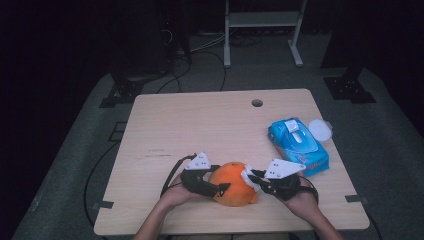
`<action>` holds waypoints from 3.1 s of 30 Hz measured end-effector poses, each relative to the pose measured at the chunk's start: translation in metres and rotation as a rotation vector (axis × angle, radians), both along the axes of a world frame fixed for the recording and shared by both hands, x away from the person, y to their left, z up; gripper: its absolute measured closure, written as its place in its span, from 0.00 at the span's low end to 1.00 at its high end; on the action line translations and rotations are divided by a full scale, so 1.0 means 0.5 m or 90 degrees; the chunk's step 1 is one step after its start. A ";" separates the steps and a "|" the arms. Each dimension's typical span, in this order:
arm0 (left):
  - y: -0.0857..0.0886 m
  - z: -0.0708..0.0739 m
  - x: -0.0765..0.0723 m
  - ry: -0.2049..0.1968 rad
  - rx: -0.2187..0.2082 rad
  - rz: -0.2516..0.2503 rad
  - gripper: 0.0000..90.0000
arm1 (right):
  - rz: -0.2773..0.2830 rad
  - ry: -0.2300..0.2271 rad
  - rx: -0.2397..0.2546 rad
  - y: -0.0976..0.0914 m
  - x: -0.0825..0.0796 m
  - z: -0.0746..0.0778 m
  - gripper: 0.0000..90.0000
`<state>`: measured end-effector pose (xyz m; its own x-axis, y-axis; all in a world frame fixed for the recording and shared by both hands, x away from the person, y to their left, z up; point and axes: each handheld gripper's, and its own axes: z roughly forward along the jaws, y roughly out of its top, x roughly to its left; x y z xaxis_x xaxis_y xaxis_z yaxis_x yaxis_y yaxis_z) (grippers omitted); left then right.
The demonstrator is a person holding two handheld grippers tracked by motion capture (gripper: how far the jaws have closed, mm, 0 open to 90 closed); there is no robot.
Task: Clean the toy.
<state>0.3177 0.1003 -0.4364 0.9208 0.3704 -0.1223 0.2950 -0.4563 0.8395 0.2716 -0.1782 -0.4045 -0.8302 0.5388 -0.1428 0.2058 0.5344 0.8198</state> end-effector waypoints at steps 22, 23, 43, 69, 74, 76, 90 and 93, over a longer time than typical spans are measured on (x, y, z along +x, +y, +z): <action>0.014 -0.005 0.005 0.006 -0.003 -0.004 0.32 | 0.076 0.071 -0.028 -0.006 0.002 -0.012 0.88; 0.012 -0.005 0.003 0.001 -0.001 -0.006 0.32 | 0.064 0.064 -0.015 -0.007 0.004 -0.009 0.88; -0.021 0.013 -0.030 -0.063 0.027 -0.059 0.32 | 0.013 0.030 0.074 -0.016 0.027 0.025 0.87; -0.036 0.009 -0.020 -0.168 0.012 -0.044 0.30 | -0.001 0.035 0.066 -0.026 0.041 0.011 0.88; -0.024 0.002 0.008 -0.020 -0.023 0.002 0.09 | 0.012 0.053 0.057 -0.033 0.036 0.001 0.88; -0.024 -0.001 0.004 -0.035 -0.026 -0.001 0.18 | 0.014 0.055 0.053 -0.035 0.034 0.000 0.88; -0.037 0.007 -0.032 -0.147 0.013 -0.058 0.36 | 0.023 0.001 0.033 -0.024 0.021 0.030 0.88; -0.038 0.007 -0.033 -0.150 0.013 -0.059 0.36 | 0.013 0.018 0.036 -0.044 0.026 0.022 0.88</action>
<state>0.3013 0.0813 -0.4329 0.9533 0.2828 0.1058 0.0485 -0.4893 0.8707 0.2844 -0.2004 -0.3935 -0.8446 0.5279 -0.0890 0.2187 0.4920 0.8427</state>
